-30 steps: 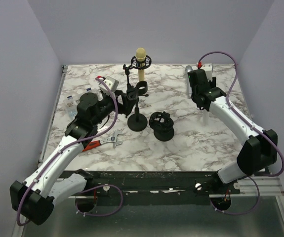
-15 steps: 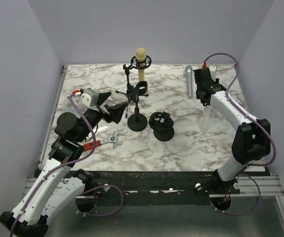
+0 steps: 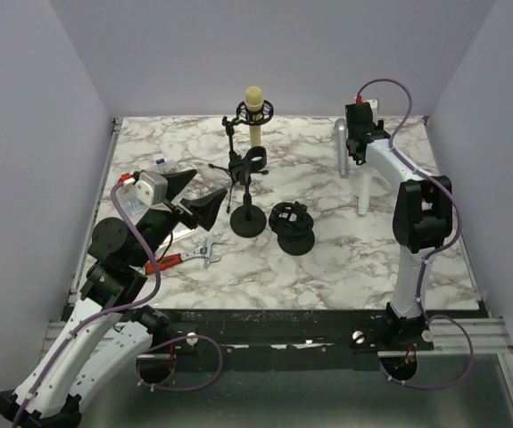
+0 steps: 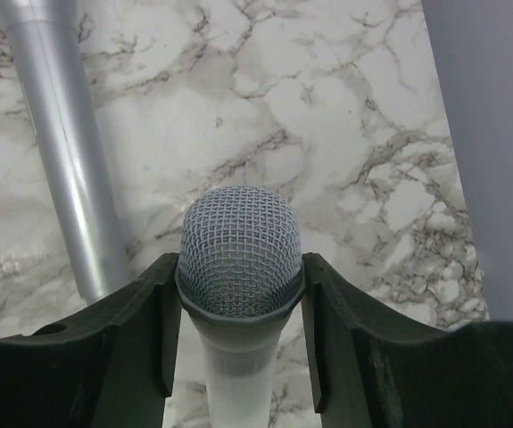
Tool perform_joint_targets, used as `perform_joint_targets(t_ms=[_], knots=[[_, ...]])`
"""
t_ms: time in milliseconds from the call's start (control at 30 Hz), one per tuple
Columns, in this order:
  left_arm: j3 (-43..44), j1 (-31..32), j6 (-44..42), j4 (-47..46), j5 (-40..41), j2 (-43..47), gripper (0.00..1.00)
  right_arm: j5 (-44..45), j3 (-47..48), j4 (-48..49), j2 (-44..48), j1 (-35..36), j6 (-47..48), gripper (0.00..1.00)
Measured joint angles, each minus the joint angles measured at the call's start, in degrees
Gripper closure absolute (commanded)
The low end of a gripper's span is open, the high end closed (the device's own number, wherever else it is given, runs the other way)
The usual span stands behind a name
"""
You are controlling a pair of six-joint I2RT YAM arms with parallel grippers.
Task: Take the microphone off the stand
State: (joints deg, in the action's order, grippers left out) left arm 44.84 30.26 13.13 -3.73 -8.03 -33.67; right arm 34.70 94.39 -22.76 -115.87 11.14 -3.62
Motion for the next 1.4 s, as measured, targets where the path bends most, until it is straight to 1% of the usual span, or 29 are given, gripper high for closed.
perform_joint_targets(t_ms=[267, 433, 567, 633, 867, 1167, 1233, 1300, 1400], knots=[[-0.09, 1.86, -2.43, 0.04, 3.13, 0.00, 0.16, -3.63, 10.71, 2.89, -10.36, -2.71, 6.80, 0.99], [-0.42, 2.51, -4.63, 0.11, 6.21, -1.14, 0.16, -7.72, 23.30, 2.91, -18.82, -5.05, 8.48, 0.99], [-1.05, 2.82, -6.14, 0.11, 8.81, -2.60, 0.16, -10.05, 35.74, 2.27, -27.02, -6.19, 8.92, 0.99], [-1.60, 3.10, -6.73, 0.00, 9.68, -3.15, 0.16, -11.39, 40.13, 2.21, -30.34, -6.43, 9.11, 0.99], [-2.40, 3.91, -8.81, -0.02, 12.22, -6.03, 0.16, -14.51, 43.56, 2.78, -35.01, -7.26, 9.49, 0.99], [-2.54, 4.63, -10.16, -0.50, 13.94, -7.96, 0.16, -16.63, 44.96, 6.21, -38.99, -7.58, 9.70, 0.91], [-2.54, 4.87, -10.40, -0.50, 14.14, -8.57, 0.16, -16.83, 45.31, 7.15, -39.78, -7.65, 9.73, 0.88], [-2.54, 5.11, -10.67, -0.48, 14.58, -9.14, 0.16, -17.07, 45.99, 8.04, -40.72, -7.78, 9.73, 0.81], [-2.54, 5.22, -11.06, -0.48, 15.08, -9.73, 0.16, -17.44, 46.10, 9.11, -41.57, -7.91, 9.81, 0.75]])
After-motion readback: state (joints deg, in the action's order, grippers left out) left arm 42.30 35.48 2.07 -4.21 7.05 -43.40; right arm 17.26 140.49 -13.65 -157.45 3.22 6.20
